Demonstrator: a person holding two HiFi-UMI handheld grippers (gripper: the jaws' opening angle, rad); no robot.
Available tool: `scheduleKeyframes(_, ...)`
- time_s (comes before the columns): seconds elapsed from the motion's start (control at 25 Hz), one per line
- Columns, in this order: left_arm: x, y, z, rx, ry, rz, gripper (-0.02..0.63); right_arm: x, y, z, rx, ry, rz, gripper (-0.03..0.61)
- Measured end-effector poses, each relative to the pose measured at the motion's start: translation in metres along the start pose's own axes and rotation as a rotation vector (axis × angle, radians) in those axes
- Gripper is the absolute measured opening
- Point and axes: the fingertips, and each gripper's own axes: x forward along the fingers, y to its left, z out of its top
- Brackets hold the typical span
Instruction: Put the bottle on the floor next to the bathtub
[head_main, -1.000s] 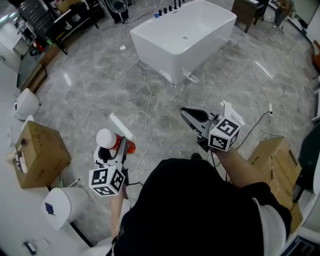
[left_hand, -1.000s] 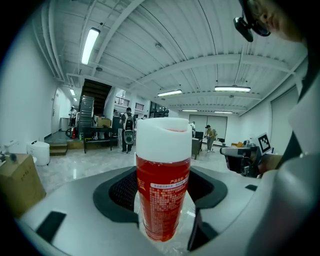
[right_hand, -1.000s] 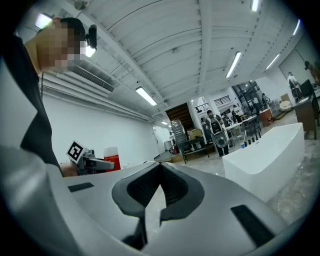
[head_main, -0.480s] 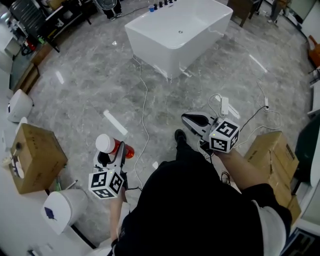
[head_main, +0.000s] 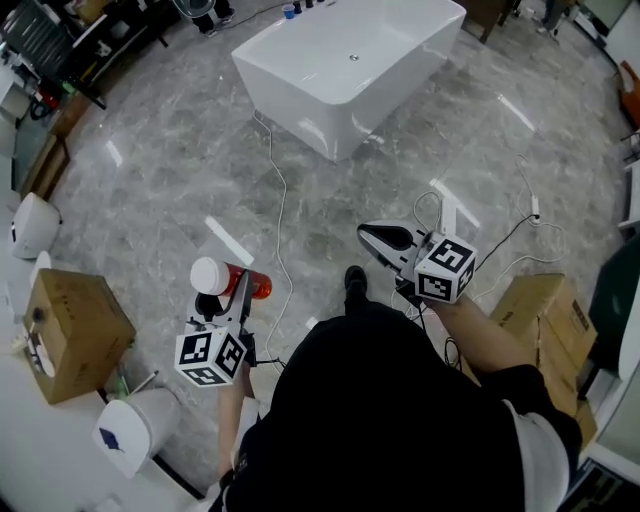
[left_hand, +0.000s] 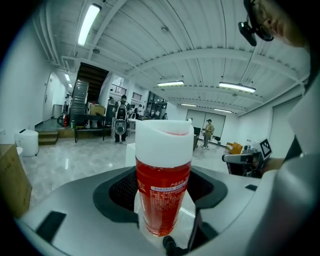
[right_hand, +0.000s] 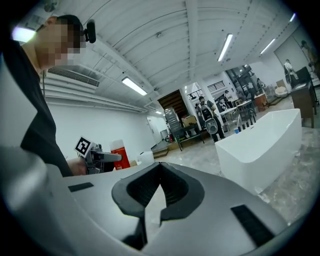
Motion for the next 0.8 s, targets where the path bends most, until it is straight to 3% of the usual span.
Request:
scheduleKeyframes(0.4, 0.106, -0.041, 0.049, 0.032, 0.023, -0.021, 0.296, -0.005, -0.11, 0.033, 0.057, -0.035, -0.007, 0.028)
scheduleKeyframes(0.8, 0.165, -0.053, 0.054, 0.053, 0.091, -0.084, 0.297, -0.011, -0.156, 0.025, 0.146, -0.048, -0.082, 0.028)
